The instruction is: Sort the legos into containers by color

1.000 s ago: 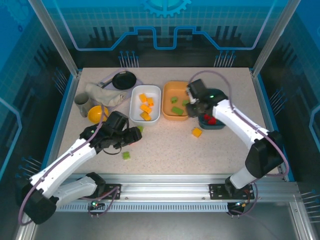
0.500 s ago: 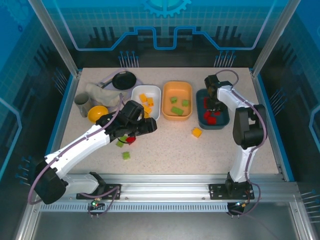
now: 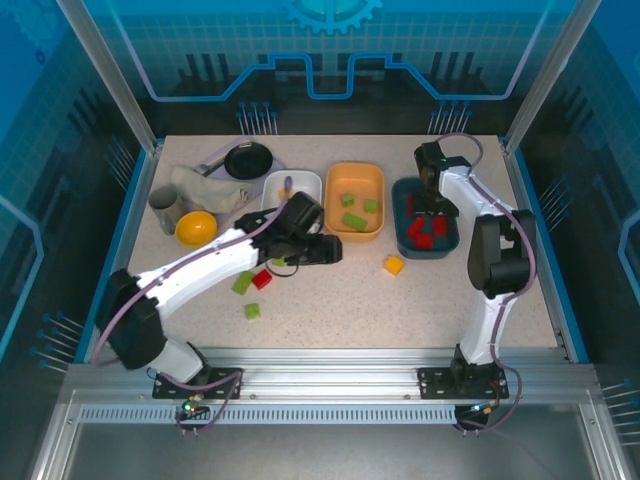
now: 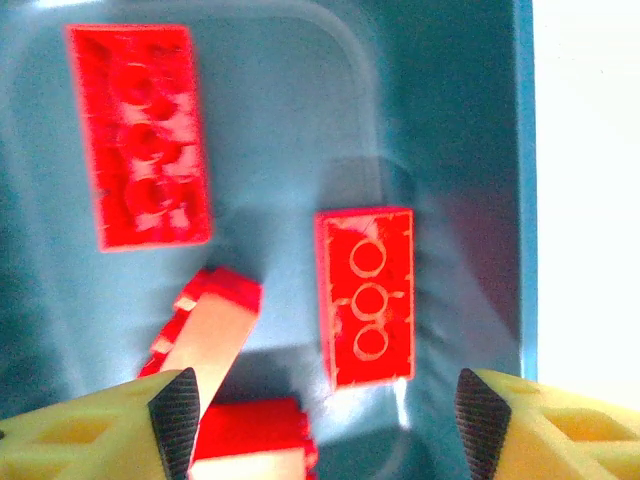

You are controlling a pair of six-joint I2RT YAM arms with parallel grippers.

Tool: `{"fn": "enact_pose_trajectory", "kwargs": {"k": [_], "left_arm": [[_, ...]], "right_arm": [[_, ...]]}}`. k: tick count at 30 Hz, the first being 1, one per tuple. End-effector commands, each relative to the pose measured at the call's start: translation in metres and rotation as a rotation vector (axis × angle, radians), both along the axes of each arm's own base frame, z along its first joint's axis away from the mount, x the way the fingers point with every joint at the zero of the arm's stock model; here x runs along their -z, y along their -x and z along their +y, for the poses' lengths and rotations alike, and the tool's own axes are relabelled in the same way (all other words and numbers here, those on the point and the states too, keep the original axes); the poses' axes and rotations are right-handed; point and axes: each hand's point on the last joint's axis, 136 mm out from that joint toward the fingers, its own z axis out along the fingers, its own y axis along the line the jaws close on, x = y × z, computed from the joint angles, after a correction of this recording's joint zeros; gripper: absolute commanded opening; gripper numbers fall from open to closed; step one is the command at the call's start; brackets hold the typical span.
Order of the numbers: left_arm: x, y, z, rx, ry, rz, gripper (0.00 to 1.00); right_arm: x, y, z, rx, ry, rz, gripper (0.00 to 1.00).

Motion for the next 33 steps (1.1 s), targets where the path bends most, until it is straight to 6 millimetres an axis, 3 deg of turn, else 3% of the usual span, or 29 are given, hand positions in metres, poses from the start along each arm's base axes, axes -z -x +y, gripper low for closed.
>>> {"fn": "enact_pose_trajectory", "kwargs": {"k": [1, 5, 9, 14, 17, 22, 29, 31, 33], "left_arm": [[-0.001, -0.004, -0.040, 0.146, -0.020, -0.048, 0.73], [0.019, -0.010, -0.085, 0.258, -0.103, -0.075, 0.72], [0.040, -0.019, -0.117, 0.321, -0.200, -0.114, 0.73], [0.066, -0.035, -0.144, 0.346, -0.296, -0.150, 0.77], [0.082, -0.045, -0.152, 0.321, -0.327, -0.151, 0.79], [0.103, -0.054, -0.160, 0.301, -0.346, -0.137, 0.80], [0.131, -0.059, -0.172, 0.280, -0.345, -0.096, 0.77], [0.135, -0.060, -0.173, 0.279, -0.347, -0.093, 0.68], [0.136, -0.061, -0.175, 0.279, -0.340, -0.091, 0.53]], "right_arm": [[-0.050, 0.022, 0.027, -0.005, -0.128, -0.126, 0.69], [-0.064, 0.069, 0.038, 0.020, -0.231, -0.173, 0.68], [-0.073, 0.127, 0.040, 0.048, -0.327, -0.220, 0.69], [-0.085, 0.196, 0.035, 0.076, -0.422, -0.288, 0.75], [-0.094, 0.227, 0.028, 0.073, -0.435, -0.330, 0.79], [-0.103, 0.257, 0.026, 0.069, -0.473, -0.357, 0.80], [-0.105, 0.269, 0.025, 0.086, -0.503, -0.370, 0.80], [-0.107, 0.269, 0.027, 0.077, -0.509, -0.371, 0.80], [-0.107, 0.271, 0.027, 0.071, -0.507, -0.366, 0.79]]}}
